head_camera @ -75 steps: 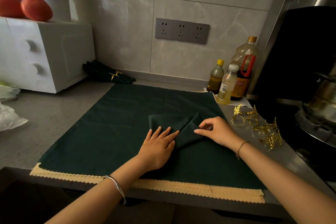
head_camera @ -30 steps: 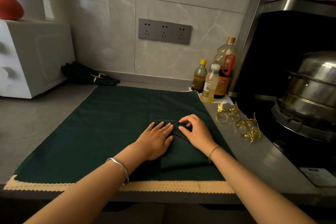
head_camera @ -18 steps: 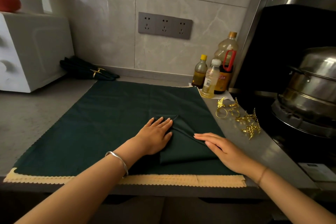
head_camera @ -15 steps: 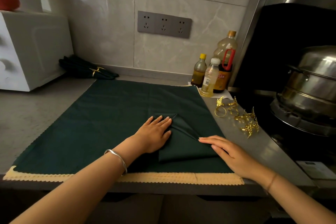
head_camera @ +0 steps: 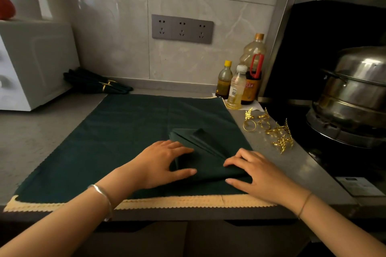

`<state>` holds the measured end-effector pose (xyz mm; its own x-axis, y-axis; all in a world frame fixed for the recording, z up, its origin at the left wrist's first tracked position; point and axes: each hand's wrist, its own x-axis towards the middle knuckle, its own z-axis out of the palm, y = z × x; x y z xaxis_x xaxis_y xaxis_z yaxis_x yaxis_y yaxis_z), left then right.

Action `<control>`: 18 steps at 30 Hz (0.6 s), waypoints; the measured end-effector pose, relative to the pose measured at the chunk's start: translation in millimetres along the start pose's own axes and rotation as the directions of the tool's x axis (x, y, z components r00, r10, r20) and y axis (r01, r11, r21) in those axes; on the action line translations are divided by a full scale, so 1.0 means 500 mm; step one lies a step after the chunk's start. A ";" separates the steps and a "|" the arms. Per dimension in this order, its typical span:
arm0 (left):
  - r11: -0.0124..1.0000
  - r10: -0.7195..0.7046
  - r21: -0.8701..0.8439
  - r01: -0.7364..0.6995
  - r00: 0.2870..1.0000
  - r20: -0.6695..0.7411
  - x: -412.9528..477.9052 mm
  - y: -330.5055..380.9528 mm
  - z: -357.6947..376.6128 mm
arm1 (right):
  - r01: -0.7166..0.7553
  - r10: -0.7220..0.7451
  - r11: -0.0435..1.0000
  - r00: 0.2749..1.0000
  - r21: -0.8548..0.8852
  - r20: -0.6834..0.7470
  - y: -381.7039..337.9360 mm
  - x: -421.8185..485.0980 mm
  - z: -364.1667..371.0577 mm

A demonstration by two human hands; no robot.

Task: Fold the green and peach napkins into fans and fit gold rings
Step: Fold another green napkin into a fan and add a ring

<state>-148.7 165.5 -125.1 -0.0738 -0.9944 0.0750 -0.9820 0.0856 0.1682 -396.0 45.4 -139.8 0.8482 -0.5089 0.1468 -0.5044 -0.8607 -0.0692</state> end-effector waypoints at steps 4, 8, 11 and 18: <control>1.000 0.027 -0.001 -0.027 0.999 0.018 -0.019 -0.009 0.016 | 0.000 -0.001 0.999 1.000 -0.054 -0.024 -0.010 0.008 0.002; 0.998 0.066 0.006 -0.066 0.997 -0.041 -0.013 -0.023 0.027 | 0.002 -0.006 0.996 0.999 -0.089 -0.039 -0.017 0.014 -0.001; 0.996 0.089 0.016 -0.089 0.995 -0.054 -0.010 -0.026 0.026 | -0.002 -0.002 0.996 0.999 -0.089 -0.044 -0.019 0.017 0.000; 0.995 0.096 0.009 -0.096 0.993 -0.069 0.005 -0.042 0.021 | -0.032 0.030 0.999 0.997 -0.027 -0.074 -0.021 0.026 -0.001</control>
<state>-130.1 160.4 -138.7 -0.1557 -0.9750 0.1586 -0.9720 0.1798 0.1513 -379.8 47.6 -136.4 0.8184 -0.5320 0.2170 -0.5356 -0.8432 -0.0473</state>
